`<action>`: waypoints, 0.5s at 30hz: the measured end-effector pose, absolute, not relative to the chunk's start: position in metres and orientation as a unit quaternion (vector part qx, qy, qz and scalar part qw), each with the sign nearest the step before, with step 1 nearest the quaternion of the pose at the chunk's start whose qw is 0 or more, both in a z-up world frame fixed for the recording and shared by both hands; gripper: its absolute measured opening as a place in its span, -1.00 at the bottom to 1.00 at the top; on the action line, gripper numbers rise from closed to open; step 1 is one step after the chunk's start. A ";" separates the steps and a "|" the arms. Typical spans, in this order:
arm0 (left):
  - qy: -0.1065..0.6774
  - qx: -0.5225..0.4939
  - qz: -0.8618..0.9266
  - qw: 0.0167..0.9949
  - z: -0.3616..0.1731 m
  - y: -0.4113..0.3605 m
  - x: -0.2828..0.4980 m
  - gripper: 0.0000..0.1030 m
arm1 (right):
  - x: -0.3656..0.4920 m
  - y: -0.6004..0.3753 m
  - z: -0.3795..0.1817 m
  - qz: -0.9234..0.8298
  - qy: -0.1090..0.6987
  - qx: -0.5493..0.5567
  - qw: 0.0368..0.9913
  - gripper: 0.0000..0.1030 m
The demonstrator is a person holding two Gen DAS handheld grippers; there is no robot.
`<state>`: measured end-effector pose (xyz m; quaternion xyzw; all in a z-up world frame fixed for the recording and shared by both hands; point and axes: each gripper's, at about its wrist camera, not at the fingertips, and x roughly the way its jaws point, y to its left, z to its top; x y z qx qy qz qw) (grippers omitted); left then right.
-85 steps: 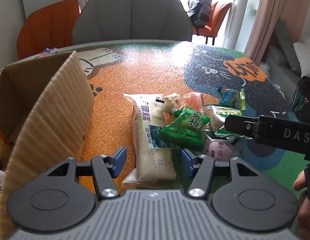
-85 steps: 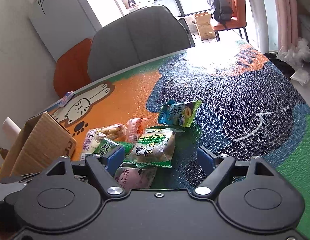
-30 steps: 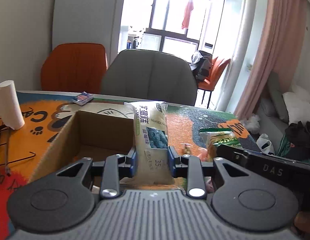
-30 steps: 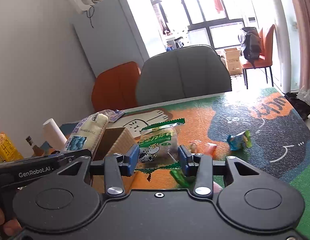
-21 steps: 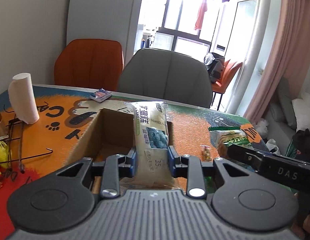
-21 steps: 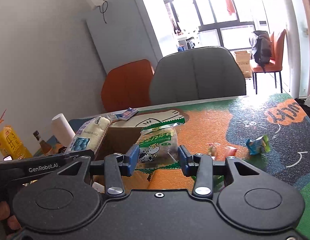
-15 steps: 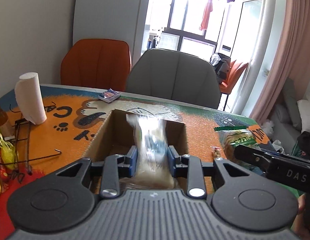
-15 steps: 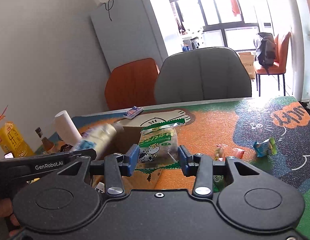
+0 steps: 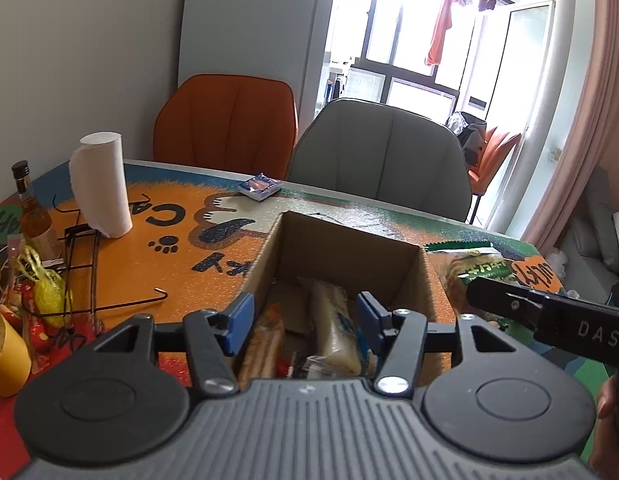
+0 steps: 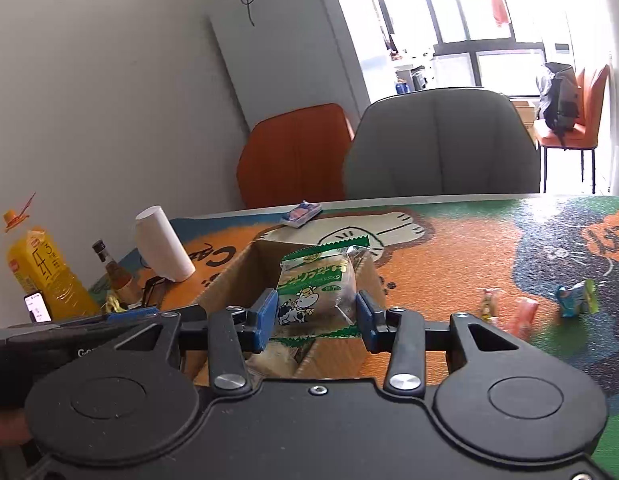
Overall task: Organize snacks
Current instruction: 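Open the right tool over the box to drop the green-and-white bag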
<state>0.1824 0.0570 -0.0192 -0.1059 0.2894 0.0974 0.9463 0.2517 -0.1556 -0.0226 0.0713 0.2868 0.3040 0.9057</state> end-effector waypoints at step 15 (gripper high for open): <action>0.291 -0.121 0.109 0.943 -0.022 0.079 0.171 0.70 | 0.259 -0.130 -0.020 0.306 0.302 0.077 0.900 0.01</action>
